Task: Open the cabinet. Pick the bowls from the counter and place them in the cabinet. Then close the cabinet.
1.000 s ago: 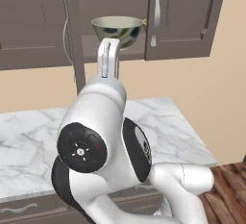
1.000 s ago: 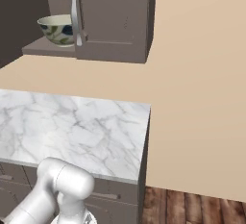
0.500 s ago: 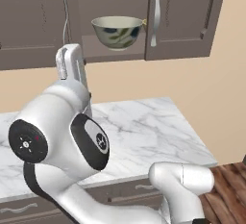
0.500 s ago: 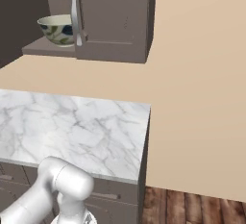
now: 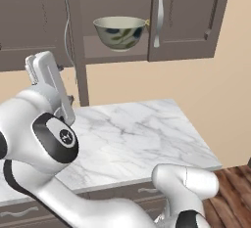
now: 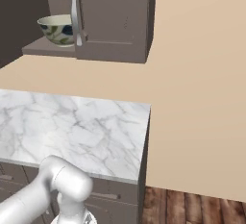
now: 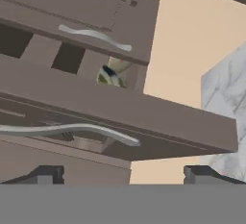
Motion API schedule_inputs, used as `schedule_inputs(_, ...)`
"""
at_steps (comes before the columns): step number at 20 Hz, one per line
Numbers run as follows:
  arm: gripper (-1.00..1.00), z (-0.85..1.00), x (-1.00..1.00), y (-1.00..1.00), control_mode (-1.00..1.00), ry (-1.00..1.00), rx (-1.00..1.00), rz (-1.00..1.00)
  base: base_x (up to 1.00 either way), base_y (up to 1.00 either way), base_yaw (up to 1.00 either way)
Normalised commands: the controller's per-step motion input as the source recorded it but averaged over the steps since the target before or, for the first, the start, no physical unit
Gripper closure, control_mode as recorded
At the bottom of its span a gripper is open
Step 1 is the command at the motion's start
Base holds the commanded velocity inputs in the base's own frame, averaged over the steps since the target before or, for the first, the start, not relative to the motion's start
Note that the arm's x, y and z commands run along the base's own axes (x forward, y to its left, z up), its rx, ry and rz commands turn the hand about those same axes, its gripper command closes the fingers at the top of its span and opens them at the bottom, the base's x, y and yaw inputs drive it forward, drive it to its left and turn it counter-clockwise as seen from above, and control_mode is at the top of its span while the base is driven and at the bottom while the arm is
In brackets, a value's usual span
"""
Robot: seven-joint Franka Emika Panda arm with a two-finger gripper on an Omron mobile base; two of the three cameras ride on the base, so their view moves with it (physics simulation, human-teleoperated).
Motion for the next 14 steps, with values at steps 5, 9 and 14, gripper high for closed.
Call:
schedule_inputs(5, -1.0, -0.05, 0.52, 0.24, -1.0, 0.0, 0.0, -0.08, 0.0, 0.0, 0.0)
schedule_inputs(9, -1.0, 0.0, 0.27, 0.01, -1.0, 0.0, 0.0, -0.08, 0.0, 0.0, 0.0)
schedule_inputs(14, -1.0, -0.07, 0.36, 0.0, -1.0, 0.0, 0.0, -0.08, 0.0, 0.0, 0.0)
